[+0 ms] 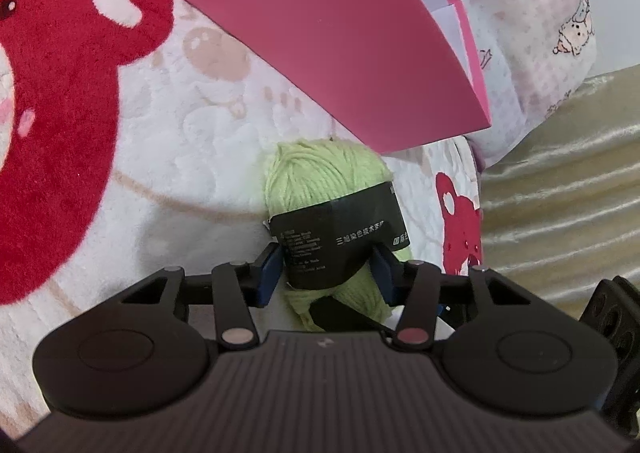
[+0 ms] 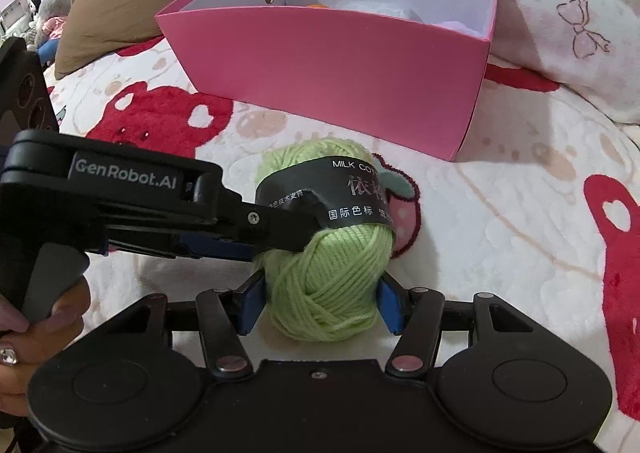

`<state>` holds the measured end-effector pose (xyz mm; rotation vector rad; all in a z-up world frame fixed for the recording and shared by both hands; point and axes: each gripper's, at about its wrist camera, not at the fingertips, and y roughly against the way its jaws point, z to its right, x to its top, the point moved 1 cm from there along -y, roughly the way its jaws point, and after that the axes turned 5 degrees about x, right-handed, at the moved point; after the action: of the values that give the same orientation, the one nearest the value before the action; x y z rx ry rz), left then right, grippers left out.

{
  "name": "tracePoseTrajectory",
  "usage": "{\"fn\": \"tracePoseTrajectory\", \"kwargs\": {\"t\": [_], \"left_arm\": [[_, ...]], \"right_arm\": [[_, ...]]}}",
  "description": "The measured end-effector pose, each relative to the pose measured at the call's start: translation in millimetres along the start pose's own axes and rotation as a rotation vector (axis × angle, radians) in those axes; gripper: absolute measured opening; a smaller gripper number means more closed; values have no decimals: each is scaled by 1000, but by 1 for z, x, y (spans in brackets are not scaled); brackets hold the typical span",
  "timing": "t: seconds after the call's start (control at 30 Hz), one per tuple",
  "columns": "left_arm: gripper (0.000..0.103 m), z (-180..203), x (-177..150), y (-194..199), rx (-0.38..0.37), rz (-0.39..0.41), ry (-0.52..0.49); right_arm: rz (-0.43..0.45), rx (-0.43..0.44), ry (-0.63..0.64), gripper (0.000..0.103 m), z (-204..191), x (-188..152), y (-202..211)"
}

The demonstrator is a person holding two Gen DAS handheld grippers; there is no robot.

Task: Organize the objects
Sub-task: 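Position the open left gripper around the green yarn ball and close it, then lift the green yarn ball with the left gripper and carry it over the pink box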

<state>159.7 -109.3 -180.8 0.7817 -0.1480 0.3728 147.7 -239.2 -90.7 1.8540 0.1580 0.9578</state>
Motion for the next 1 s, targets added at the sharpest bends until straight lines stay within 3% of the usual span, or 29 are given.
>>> {"fn": "tracePoseTrajectory", "kwargs": {"t": [0.23,0.4,0.5,1.0], "left_arm": [[48,2,4,7,-35,-49,11],[49,19,7,21,16,-18,-98],[49,27,8,27,82,-42,-158],[49,49,5,70,130,-58,-247]], "right_arm": [[5,-24,31,63,-9,0,3],[26,1,11,63,-18,2,8],[27,2,21,63,-27,3,9],[-15,-2,82,60,-56,11,29]]}}
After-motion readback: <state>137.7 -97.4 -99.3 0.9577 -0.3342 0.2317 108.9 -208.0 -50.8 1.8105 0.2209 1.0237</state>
